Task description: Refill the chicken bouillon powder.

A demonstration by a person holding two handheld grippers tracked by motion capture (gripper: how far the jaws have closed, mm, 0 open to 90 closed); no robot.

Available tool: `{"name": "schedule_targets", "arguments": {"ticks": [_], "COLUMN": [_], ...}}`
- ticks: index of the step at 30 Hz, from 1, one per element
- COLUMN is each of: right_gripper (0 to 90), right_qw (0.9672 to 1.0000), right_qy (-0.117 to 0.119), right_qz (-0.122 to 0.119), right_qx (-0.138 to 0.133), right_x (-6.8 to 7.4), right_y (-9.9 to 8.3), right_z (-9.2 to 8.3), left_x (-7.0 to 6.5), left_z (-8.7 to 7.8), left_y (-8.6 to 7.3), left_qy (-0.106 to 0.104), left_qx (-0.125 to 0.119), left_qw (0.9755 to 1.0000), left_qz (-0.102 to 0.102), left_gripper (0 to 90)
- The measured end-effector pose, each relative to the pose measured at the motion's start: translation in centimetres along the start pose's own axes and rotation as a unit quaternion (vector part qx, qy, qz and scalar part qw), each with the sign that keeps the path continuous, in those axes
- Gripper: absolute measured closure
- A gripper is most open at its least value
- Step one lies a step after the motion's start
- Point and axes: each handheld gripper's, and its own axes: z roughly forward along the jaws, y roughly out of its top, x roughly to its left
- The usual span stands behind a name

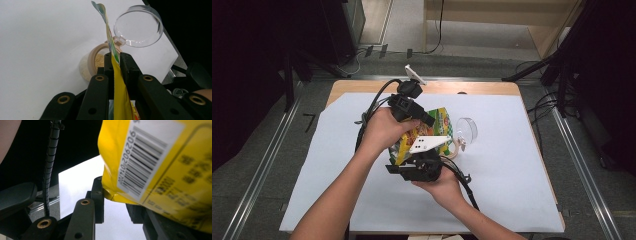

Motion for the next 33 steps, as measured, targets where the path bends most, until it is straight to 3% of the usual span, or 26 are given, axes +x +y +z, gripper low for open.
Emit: {"name": "schedule_targets", "arguments": {"ticks": [33], "right_gripper": [72.4], "right_qw": [1.0], "right_qy": [0.002], "right_qz": [0.005], "right_qx": [-0.006], "right_x": [-0.2], "right_y": [-0.2], "right_z": [0.1], "left_x": [-1.2], "left_z": [-0.1], "left_y": [0.0], "left_qy": [0.01], "left_qx": [0.0], "left_qw": [0.9999], "left_qz": [0.01], "left_gripper": [84.1]}}
